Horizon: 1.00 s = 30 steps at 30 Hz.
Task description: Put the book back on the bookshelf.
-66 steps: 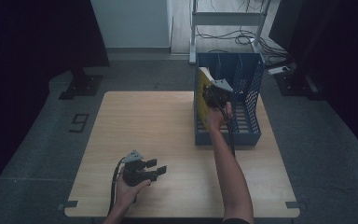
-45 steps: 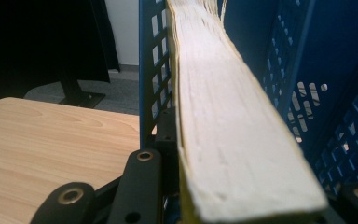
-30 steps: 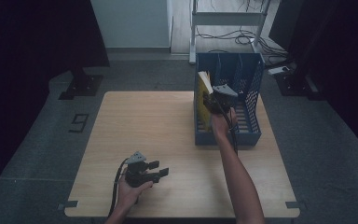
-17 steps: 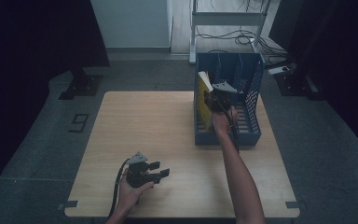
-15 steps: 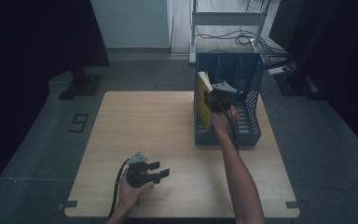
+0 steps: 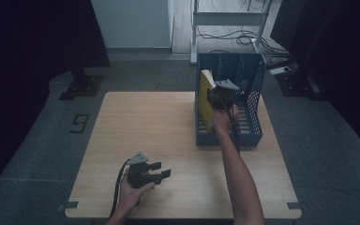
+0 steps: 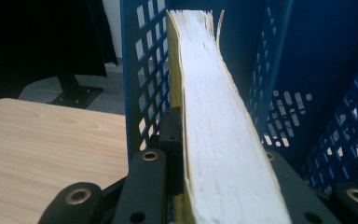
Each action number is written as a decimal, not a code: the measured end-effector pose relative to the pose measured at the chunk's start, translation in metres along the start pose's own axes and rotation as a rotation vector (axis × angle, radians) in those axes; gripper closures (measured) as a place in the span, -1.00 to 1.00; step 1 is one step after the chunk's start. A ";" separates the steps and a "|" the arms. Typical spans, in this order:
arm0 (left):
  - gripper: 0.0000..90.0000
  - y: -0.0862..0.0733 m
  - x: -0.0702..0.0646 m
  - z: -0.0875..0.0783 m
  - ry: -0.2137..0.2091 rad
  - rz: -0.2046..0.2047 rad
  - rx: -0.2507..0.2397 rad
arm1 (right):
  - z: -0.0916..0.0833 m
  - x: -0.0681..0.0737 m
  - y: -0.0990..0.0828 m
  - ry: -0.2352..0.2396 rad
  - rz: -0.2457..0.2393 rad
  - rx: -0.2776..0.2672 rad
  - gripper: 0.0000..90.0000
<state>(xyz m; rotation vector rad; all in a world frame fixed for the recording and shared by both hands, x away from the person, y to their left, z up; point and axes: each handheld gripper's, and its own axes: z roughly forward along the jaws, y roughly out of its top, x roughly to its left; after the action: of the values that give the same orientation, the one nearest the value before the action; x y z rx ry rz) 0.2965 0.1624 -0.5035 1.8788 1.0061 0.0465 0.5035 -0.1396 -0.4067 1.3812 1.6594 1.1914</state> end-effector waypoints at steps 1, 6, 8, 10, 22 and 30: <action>-0.14 0.000 0.000 0.000 0.000 -0.002 0.000 | 0.000 0.001 0.001 -0.004 0.003 -0.005 0.66; -0.14 0.000 0.003 -0.002 -0.005 -0.014 -0.003 | 0.002 0.004 0.006 -0.006 0.011 -0.026 0.66; -0.14 0.000 0.005 -0.001 -0.007 -0.016 -0.002 | 0.004 0.005 0.008 -0.011 0.011 -0.027 0.66; -0.14 0.000 0.007 -0.001 -0.010 -0.026 0.000 | 0.009 0.006 0.009 -0.019 0.006 -0.029 0.66; -0.14 0.001 0.016 -0.002 -0.013 -0.054 -0.008 | 0.034 0.010 0.011 -0.048 0.021 -0.043 0.66; -0.14 0.000 0.017 -0.001 -0.012 -0.058 -0.001 | 0.042 0.018 0.000 -0.062 -0.005 -0.067 0.64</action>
<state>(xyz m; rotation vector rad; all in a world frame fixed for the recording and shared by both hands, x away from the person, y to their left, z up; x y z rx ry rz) 0.3074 0.1743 -0.5089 1.8454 1.0516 0.0012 0.5373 -0.1124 -0.4204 1.3581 1.5654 1.1793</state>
